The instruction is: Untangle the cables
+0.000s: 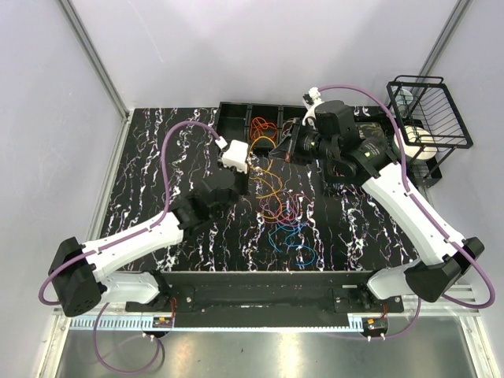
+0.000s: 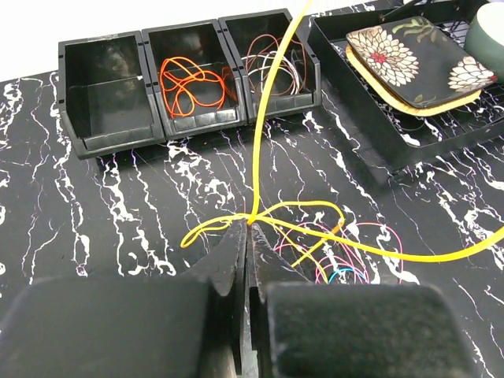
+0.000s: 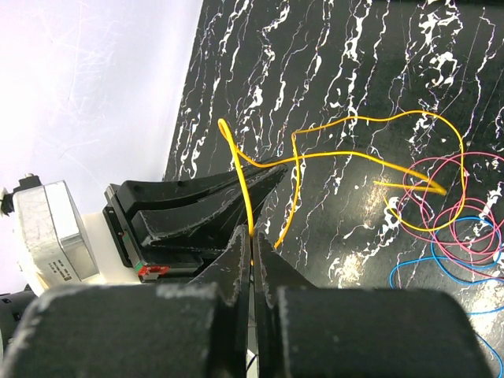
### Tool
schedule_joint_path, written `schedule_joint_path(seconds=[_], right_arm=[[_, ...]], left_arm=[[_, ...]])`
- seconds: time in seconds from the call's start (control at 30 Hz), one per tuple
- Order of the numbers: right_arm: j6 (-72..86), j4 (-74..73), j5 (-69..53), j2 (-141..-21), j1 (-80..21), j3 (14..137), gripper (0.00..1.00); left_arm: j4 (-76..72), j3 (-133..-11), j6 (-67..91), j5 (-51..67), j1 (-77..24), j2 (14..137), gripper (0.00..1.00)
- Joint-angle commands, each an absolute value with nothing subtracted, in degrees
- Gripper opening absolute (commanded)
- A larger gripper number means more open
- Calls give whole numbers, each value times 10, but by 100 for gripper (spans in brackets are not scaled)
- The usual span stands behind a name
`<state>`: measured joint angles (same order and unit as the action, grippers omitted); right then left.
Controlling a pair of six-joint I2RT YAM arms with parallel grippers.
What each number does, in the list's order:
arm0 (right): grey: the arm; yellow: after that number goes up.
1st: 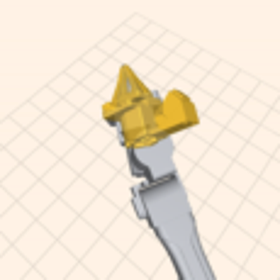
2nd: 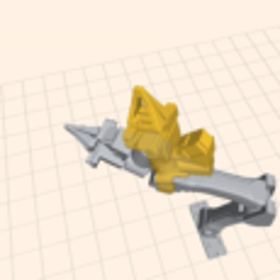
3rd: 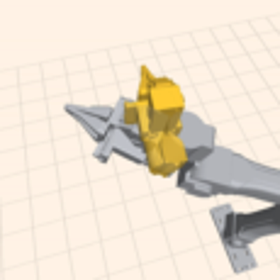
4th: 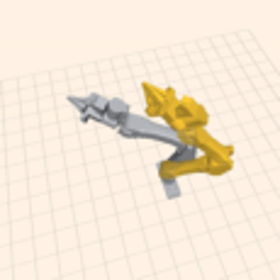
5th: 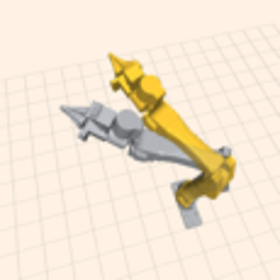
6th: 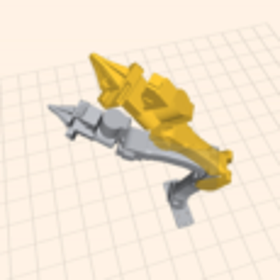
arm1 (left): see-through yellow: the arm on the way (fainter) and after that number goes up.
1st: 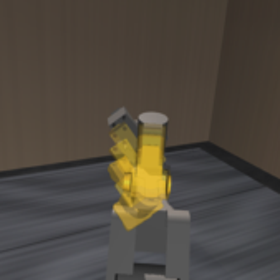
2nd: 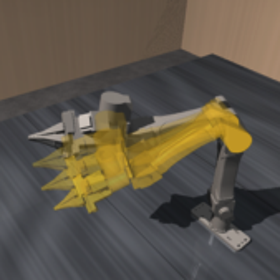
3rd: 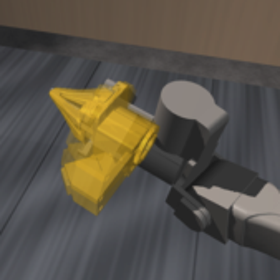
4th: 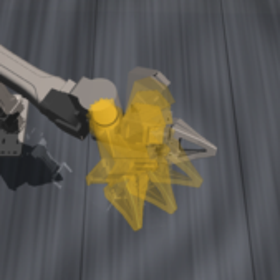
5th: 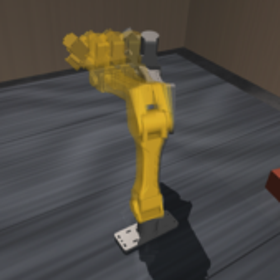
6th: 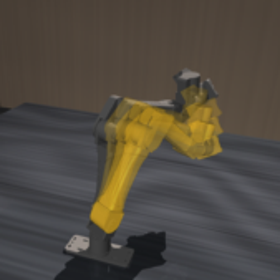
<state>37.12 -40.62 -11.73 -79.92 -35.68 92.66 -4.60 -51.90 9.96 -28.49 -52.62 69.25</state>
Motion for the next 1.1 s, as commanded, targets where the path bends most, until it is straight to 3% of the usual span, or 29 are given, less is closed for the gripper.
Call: schedule_joint_path(seconds=[0.0,0.03,0.07,0.17,0.57,0.87,1.07], right_arm=[[366,-411,-129,-786,-360,960,0],[365,-413,-124,-787,-360,968,0],[365,-416,-123,-790,-360,975,0],[360,-429,-123,-803,-359,1006,0],[357,-455,-144,-827,-358,1050,0],[359,-453,-149,-836,-358,1048,0],[367,-448,-163,-832,-358,1047,0]], left_arm=[[-90,-527,101,-278,-528,693,24],[-97,-520,103,-274,-527,686,51],[-105,-505,105,-272,-528,683,60],[-123,-483,111,-272,-527,678,72],[-145,-481,114,-283,-528,681,73],[-152,-476,115,-278,-531,659,81],[-176,-474,120,-285,-530,672,75]])
